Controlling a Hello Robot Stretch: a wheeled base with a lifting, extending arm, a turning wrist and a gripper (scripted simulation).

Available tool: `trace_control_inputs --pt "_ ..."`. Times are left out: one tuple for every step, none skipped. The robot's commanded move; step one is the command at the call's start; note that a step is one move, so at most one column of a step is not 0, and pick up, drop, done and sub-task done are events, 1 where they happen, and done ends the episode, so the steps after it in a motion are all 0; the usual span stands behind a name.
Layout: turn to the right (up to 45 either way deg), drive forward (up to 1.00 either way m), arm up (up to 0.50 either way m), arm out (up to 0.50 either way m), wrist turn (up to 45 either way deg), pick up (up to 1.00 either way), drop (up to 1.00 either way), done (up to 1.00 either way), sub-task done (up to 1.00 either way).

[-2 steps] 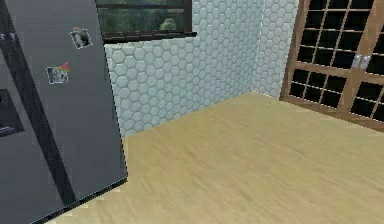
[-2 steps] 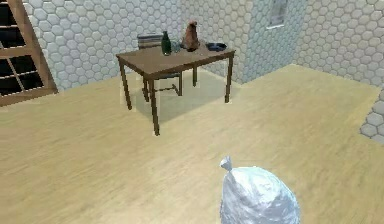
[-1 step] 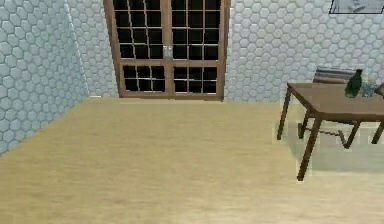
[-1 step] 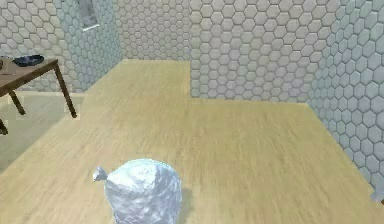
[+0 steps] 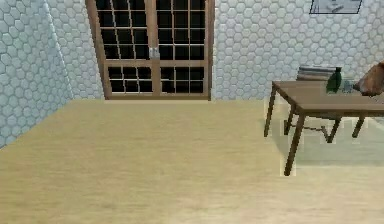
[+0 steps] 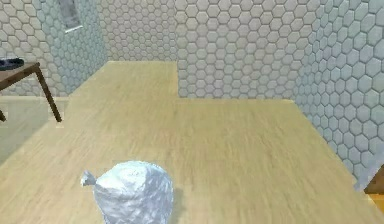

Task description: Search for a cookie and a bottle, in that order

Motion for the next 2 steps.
trace_control_inputs --pt "0.0 0.65 0.00 0.00 0.0 0.00 0.00 0.00 0.00" --pt "18.0 0.00 0.00 0.00 0.0 0.00 0.00 0.00 0.00"
